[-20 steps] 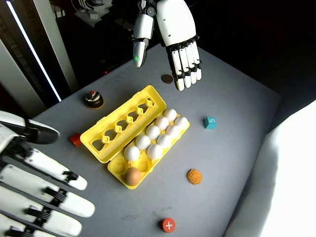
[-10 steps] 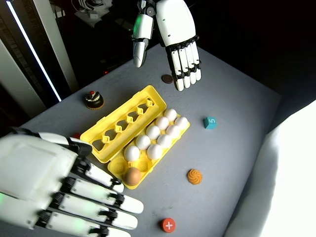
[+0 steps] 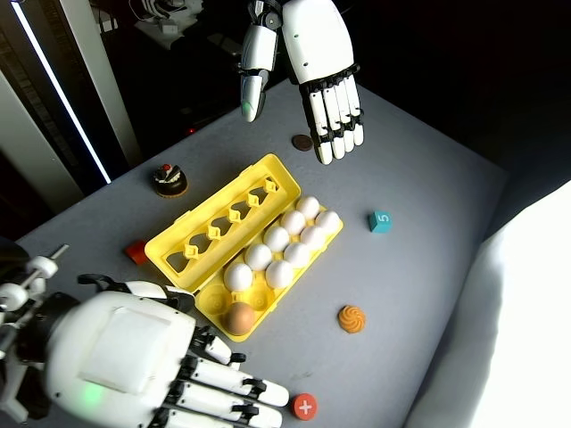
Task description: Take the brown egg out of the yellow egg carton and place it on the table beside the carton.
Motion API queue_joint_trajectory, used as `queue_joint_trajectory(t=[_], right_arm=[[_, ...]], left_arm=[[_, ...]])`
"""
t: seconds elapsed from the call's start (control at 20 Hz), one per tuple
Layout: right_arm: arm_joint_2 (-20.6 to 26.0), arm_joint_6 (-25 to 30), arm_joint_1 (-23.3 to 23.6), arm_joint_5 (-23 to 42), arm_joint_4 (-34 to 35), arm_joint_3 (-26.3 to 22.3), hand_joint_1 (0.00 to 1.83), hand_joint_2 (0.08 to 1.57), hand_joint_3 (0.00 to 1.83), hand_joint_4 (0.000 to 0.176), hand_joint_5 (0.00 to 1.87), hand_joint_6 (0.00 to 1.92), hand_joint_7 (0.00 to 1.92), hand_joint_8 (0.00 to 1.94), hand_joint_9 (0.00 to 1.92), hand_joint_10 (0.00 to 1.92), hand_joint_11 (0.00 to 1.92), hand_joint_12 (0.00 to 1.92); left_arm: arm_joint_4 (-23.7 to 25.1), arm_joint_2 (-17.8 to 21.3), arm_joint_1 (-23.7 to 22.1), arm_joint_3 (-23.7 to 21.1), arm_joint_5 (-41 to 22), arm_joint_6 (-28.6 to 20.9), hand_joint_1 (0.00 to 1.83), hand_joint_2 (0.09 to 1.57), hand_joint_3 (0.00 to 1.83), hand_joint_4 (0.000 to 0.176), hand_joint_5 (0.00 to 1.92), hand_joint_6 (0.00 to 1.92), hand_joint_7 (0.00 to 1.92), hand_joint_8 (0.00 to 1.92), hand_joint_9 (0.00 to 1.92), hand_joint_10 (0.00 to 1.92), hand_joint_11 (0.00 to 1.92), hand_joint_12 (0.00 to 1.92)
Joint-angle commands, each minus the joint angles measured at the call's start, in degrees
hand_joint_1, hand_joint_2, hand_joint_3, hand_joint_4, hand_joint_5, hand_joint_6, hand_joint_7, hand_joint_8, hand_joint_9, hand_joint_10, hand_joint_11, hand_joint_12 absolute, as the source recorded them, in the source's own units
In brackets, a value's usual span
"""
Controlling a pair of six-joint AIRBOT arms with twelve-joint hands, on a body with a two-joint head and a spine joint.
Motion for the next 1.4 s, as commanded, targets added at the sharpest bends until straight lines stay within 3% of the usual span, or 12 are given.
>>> queue_joint_trajectory(t=[0.0, 0.05, 0.3, 0.35, 0.4, 0.55, 0.8, 0.85, 0.95, 1.1, 1.15, 1.35], right_arm=[[-0.18, 0.63, 0.38, 6.04, -1.6, 0.81, 0.72, 0.69, 0.0, 0.111, 0.98, 0.02, 0.0, 0.0, 0.0, 0.0, 0.0, 0.0], [-1.11, 1.11, 0.41, 6.04, -1.92, 1.82, 0.73, 0.7, 0.0, 0.089, 0.99, 0.02, 0.0, 0.0, 0.0, 0.0, 0.0, 0.0], [-4.7, 2.25, 0.45, 6.04, -3.06, 5.24, 0.71, 0.72, 0.01, 0.131, 1.02, 0.02, 0.0, 0.0, 0.0, 0.0, 0.0, 0.0], [-5.43, 3.07, 0.45, 6.06, -3.96, 5.88, 0.73, 0.73, 0.01, 0.101, 1.02, 0.02, 0.0, 0.0, 0.0, 0.0, 0.0, 0.0], [-5.92, 3.1, 0.46, 6.11, -3.99, 6.3, 0.71, 0.75, 0.02, 0.121, 1.0, 0.01, 0.0, 0.0, 0.0, 0.0, 0.0, 0.0], [-7.44, 3.34, 0.54, 6.15, -3.99, 7.65, 0.78, 0.73, 0.0, 0.088, 1.04, 0.02, 0.0, 0.0, 0.0, 0.0, 0.0, 0.0], [-8.38, 3.45, 0.4, 6.54, -4.05, 7.67, 0.77, 0.75, 0.01, 0.175, 1.08, 0.02, 0.0, 0.0, 0.0, 0.0, 0.0, 0.0], [-8.52, 3.46, 0.37, 6.54, -4.05, 7.67, 0.77, 0.75, 0.01, 0.175, 1.08, 0.02, 0.0, 0.0, 0.0, 0.0, 0.0, 0.0], [-8.77, 3.7, 0.37, 6.54, -4.05, 7.67, 0.85, 0.76, 0.01, 0.113, 1.14, 0.04, 0.0, 0.0, 0.0, 0.0, 0.0, 0.0], [-9.06, 3.7, 0.39, 6.54, -4.05, 7.66, 0.9, 0.78, 0.01, 0.16, 1.22, 0.05, 0.0, 0.0, 0.0, 0.0, 0.0, 0.0], [-9.07, 3.7, 0.37, 6.54, -4.05, 7.65, 1.05, 0.94, 0.01, 0.173, 1.27, 0.37, 0.0, 0.0, 0.0, 0.0, 0.0, 0.0], [-9.0, 3.69, 0.07, 6.75, -4.06, 7.67, 1.12, 0.96, 0.0, 0.176, 1.4, 0.25, 0.08, 0.0, 0.0, 0.0, 0.0, 0.0]], left_arm=[[3.22, 0.35, -0.7, 0.08, -2.4, -0.15, 0.0, 1.18, 0.01, 0.0, 0.09, 0.01, 0.08, 0.01, 0.04, 0.01, 0.02, 0.01], [3.22, 0.35, -0.7, 0.08, -2.4, -0.15, 0.0, 1.17, 0.0, 0.0, 0.09, 0.01, 0.08, 0.01, 0.04, 0.01, 0.02, 0.01], [3.22, 0.35, -0.7, 0.04, -2.4, -0.16, 0.0, 1.17, 0.0, 0.0, 0.09, 0.01, 0.07, 0.0, 0.03, 0.0, 0.0, 0.0], [3.22, 0.35, -0.7, 0.02, -2.4, -0.17, 0.0, 1.18, 0.0, 0.0, 0.09, 0.01, 0.07, 0.0, 0.03, 0.0, 0.0, 0.0], [3.22, 0.35, -0.69, 0.02, -2.4, -0.17, 0.0, 1.18, 0.0, 0.0, 0.1, 0.01, 0.08, 0.01, 0.05, 0.01, 0.01, 0.01], [3.22, 0.35, -0.69, 0.03, -2.4, -0.18, 0.0, 1.18, 0.0, 0.0, 0.11, 0.01, 0.09, 0.01, 0.05, 0.01, 0.02, 0.01], [3.22, 0.35, -0.69, 0.02, -2.4, -0.23, 0.0, 1.18, 0.0, 0.0, 0.09, 0.0, 0.08, 0.0, 0.04, 0.01, 0.01, 0.01], [3.22, 0.35, -0.69, 0.02, -2.4, -0.23, 0.0, 1.18, 0.0, 0.0, 0.09, 0.0, 0.08, 0.0, 0.04, 0.01, 0.01, 0.01], [3.22, 0.35, -0.69, 0.02, -2.4, -0.25, 0.0, 1.17, 0.0, 0.0, 0.09, 0.0, 0.07, 0.0, 0.04, 0.0, 0.01, 0.0], [3.22, 0.35, -0.69, 0.01, -2.4, -0.3, 0.0, 1.18, 0.0, 0.0, 0.13, 0.02, 0.11, 0.01, 0.07, 0.01, 0.04, 0.02], [3.22, 0.35, -0.69, 0.01, -2.4, -0.3, 0.0, 1.18, 0.0, 0.0, 0.13, 0.02, 0.11, 0.02, 0.08, 0.02, 0.04, 0.02], [3.22, 0.35, -0.69, 0.01, -2.4, -0.3, 0.0, 1.19, 0.01, 0.0, 0.12, 0.01, 0.1, 0.01, 0.06, 0.01, 0.02, 0.01]])
